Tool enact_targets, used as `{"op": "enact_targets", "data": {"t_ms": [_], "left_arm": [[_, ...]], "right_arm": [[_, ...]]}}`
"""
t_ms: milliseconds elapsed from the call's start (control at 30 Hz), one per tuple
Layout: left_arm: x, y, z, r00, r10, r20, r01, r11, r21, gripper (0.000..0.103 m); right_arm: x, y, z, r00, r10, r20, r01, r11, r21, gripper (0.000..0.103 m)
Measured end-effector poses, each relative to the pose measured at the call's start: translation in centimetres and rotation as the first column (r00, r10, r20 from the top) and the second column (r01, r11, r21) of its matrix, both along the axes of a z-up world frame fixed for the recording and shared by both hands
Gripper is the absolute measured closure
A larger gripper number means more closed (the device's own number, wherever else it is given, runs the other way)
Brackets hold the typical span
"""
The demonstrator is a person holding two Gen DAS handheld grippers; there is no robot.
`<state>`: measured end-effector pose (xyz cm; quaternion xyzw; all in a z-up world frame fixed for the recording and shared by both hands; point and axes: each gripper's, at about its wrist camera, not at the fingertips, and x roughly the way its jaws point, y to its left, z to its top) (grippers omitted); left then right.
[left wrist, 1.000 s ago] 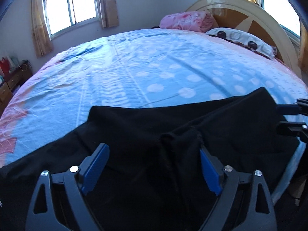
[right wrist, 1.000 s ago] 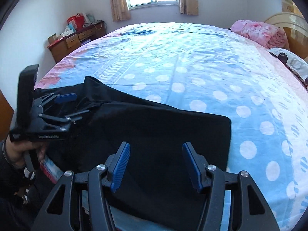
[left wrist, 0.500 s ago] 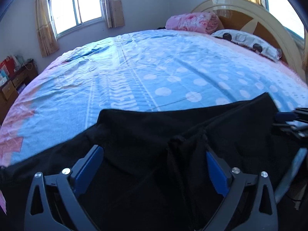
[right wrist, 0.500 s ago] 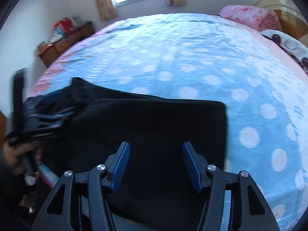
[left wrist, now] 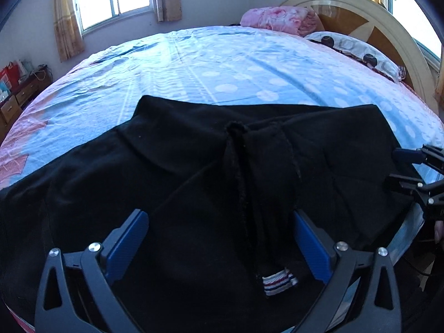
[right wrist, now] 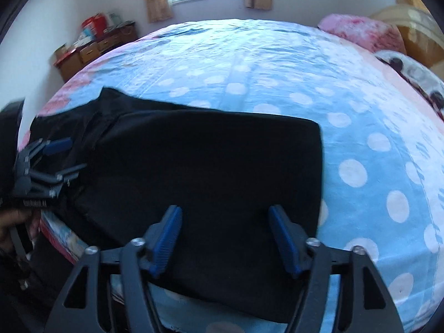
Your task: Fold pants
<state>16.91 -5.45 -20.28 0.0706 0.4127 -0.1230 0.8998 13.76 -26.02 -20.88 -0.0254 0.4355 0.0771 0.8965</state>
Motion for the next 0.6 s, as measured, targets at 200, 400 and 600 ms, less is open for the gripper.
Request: {"op": "enact_targets", "data": {"t_ms": [200, 400, 600], "left_arm": [[-0.5, 0.5, 0.2, 1.0, 0.021, -0.011, -0.021, 1.0, -0.011, 0.0], [-0.6, 1.0, 0.1, 0.999, 0.027, -0.023, -0.028, 0.999, -0.031, 0.0], [-1.2, 1.9, 0.5, 0.999, 0.047, -0.019, -0.048, 0.998, -0.042, 0.0]], "right_arm": [[-1.8, -0.2, 1.2, 1.0, -0.008, 0.004, 0.008, 0.996, 0.089, 0.03], [-2.1, 0.8, -0.5, 1.0, -0.005, -0.023, 0.005, 1.0, -0.02, 0.03], [-1.9, 1.6, 2.1, 1.0, -0.003, 0.011, 0.003, 1.0, 0.009, 0.03]]}}
